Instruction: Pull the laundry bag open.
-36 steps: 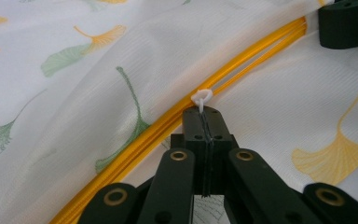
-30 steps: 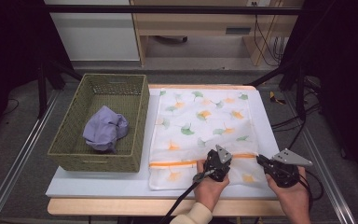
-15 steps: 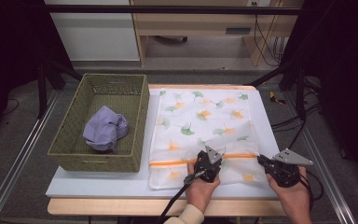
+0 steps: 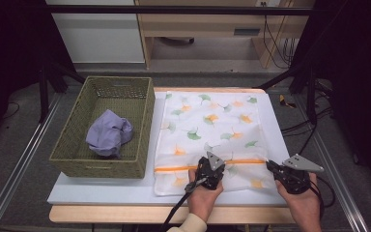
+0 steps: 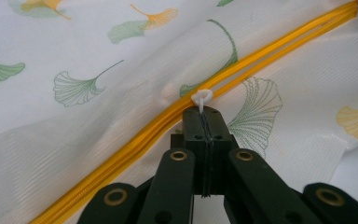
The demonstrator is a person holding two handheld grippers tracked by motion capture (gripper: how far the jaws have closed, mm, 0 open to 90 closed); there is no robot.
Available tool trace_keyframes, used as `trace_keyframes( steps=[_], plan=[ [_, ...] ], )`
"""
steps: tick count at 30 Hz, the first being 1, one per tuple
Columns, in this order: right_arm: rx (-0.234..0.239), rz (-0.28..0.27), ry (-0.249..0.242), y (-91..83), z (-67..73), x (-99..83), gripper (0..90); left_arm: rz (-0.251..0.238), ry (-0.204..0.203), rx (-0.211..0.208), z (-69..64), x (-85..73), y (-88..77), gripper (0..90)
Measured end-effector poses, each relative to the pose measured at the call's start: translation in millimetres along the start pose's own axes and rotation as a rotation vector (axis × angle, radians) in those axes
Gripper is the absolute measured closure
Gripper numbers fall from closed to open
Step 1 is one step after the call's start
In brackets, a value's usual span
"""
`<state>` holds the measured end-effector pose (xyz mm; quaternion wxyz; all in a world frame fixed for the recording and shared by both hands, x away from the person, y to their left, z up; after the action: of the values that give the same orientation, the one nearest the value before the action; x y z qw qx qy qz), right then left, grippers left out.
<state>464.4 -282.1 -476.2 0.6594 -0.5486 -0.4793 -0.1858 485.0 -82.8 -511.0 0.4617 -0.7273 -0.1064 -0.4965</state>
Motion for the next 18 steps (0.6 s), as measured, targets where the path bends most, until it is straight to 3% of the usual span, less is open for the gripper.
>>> trace_keyframes(
  steps=[8, 11, 18],
  plan=[
    [-0.013, 0.007, 0.001, 2.0, -0.5, -0.7, 86.1, -0.01, -0.015, -0.004, 4.2, -1.6, -6.8, 89.8],
    [-0.017, 0.01, -0.008, 3.2, -1.2, -0.8, 86.1, 0.012, -0.009, -0.004, 5.6, -4.2, -4.6, 89.7],
    [-0.018, 0.011, -0.004, 4.4, -0.3, -0.2, 86.2, 0.022, -0.039, -0.008, 11.6, -3.0, -1.2, 89.7]
  ],
)
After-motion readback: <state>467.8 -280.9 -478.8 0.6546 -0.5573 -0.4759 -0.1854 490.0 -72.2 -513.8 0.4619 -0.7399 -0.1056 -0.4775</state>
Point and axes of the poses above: each handheld gripper's, and its own axes: y roughly forward along the jaws, x roughly out of its top, z roughly to its left, the point moved 7 cm from there along y, roughly forward along the jaws, and after that the axes turned 1 degree about x, right-handed, at the moved point
